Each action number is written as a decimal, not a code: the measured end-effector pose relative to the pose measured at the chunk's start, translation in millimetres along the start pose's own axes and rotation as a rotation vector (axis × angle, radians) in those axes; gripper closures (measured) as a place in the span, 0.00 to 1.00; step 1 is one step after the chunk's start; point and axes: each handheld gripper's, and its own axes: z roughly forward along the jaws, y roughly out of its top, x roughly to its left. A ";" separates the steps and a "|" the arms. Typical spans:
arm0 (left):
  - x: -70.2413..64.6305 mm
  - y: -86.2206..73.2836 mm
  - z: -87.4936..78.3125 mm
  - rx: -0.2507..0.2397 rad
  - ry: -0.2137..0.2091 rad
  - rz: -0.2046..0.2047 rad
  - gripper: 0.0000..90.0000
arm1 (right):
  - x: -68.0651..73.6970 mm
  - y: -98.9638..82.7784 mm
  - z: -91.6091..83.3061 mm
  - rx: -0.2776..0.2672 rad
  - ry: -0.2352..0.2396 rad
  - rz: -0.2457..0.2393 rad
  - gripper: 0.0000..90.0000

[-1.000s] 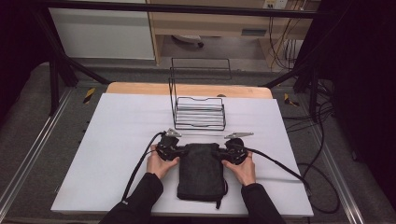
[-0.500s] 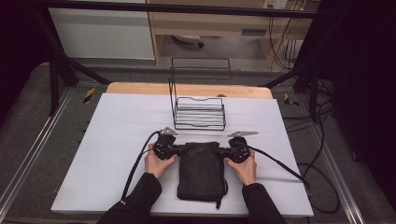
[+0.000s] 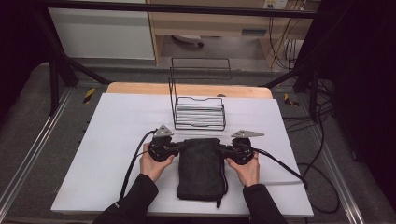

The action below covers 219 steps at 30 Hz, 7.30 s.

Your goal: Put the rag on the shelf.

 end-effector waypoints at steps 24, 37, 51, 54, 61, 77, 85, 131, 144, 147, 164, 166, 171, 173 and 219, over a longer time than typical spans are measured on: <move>-27.5 15.1 -40.9 -0.133 0.007 0.077 0.91 | 22.0 13.1 -35.2 -0.139 0.009 -0.091 0.87; -39.0 25.5 -58.5 -0.205 0.007 0.104 0.91 | 33.4 23.1 -54.0 -0.214 -0.003 -0.143 0.87; -46.0 38.3 -71.1 -0.281 0.015 0.118 0.91 | 43.4 33.7 -72.2 -0.291 -0.020 -0.184 0.87; -47.1 41.5 -73.1 -0.294 0.015 0.121 0.91 | 45.2 36.3 -75.2 -0.304 -0.026 -0.191 0.87; -47.1 55.5 -78.8 -0.339 0.020 0.121 0.91 | 49.9 47.4 -83.5 -0.361 -0.037 -0.209 0.87; -43.8 85.3 -89.1 -0.444 0.044 0.122 0.91 | 59.2 77.0 -91.9 -0.484 -0.081 -0.238 0.87; -41.7 103.5 -93.5 -0.493 0.059 0.123 0.91 | 63.1 95.4 -94.8 -0.538 -0.115 -0.253 0.87; -23.6 201.7 -123.9 -0.709 0.111 0.112 0.91 | 69.0 203.9 -103.2 -0.749 -0.154 -0.287 0.88; -20.4 232.2 -131.5 -0.712 0.131 0.133 0.91 | 67.3 230.2 -109.6 -0.775 -0.155 -0.299 0.88; -21.1 239.1 -133.6 -0.710 0.144 0.146 0.91 | 66.3 236.1 -110.2 -0.778 -0.153 -0.294 0.88; -10.0 268.6 -143.6 -0.701 0.213 0.163 0.91 | 65.9 272.6 -102.5 -0.783 -0.167 -0.296 0.88; -8.6 271.3 -144.1 -0.699 0.225 0.169 0.91 | 65.4 277.0 -100.3 -0.781 -0.171 -0.299 0.88; -1.2 276.4 -143.2 -0.710 0.225 0.151 0.91 | 64.9 286.7 -96.4 -0.780 -0.181 -0.310 0.88; 1.9 276.9 -141.2 -0.713 0.222 0.148 0.91 | 64.1 290.1 -94.8 -0.772 -0.187 -0.316 0.88; 23.3 235.6 -97.4 -0.596 0.164 0.176 0.91 | 27.2 246.7 -65.6 -0.633 -0.186 -0.289 0.88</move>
